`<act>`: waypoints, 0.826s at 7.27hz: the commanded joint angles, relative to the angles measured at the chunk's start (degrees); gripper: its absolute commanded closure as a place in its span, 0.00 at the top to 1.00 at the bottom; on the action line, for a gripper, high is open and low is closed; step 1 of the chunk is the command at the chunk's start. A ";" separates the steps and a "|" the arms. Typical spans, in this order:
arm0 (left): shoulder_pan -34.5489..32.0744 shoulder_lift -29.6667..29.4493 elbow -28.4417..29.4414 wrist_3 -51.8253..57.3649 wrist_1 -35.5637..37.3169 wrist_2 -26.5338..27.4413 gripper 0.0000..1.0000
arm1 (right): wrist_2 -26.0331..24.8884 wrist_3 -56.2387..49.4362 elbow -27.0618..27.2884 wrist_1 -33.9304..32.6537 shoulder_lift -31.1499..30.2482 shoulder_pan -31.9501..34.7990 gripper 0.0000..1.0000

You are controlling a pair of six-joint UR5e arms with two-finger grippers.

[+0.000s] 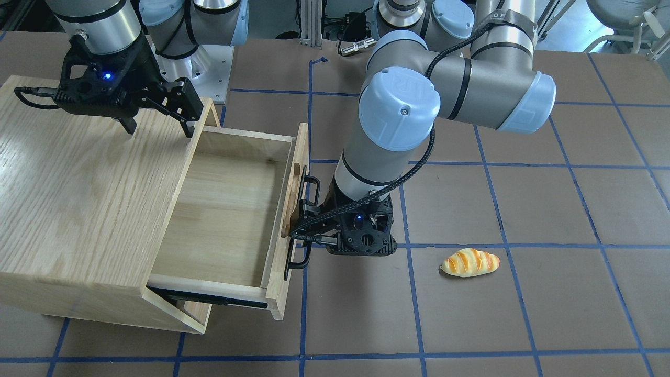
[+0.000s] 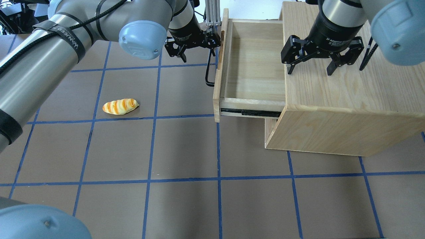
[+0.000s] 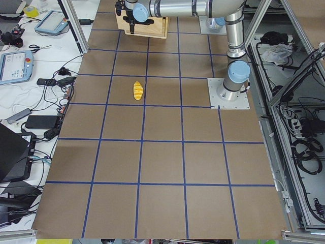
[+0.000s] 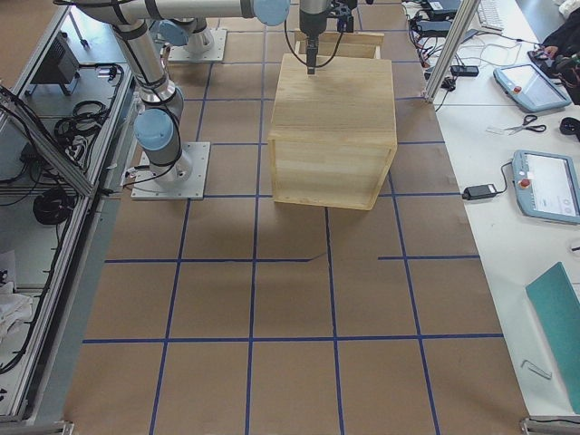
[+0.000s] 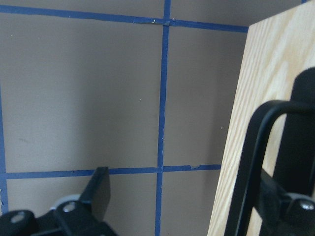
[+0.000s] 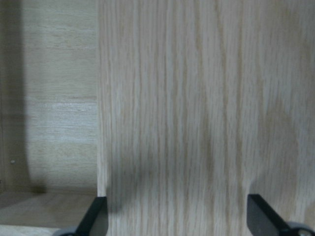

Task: Open upper drawer
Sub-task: 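Pull the handle with the left gripper, sliding the drawer outward, then pull the drawer slightly farther out with the left gripper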

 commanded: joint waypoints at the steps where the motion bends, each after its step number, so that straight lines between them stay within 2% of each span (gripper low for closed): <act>1: 0.83 0.00 0.02 0.31 0.08 0.00 1.00 | 0.05 0.00 0.00 0.00 0.00 0.00 1.00; 6: 1.53 0.09 0.02 0.31 -0.01 0.00 1.00 | -0.04 0.00 0.00 0.00 0.00 0.00 1.00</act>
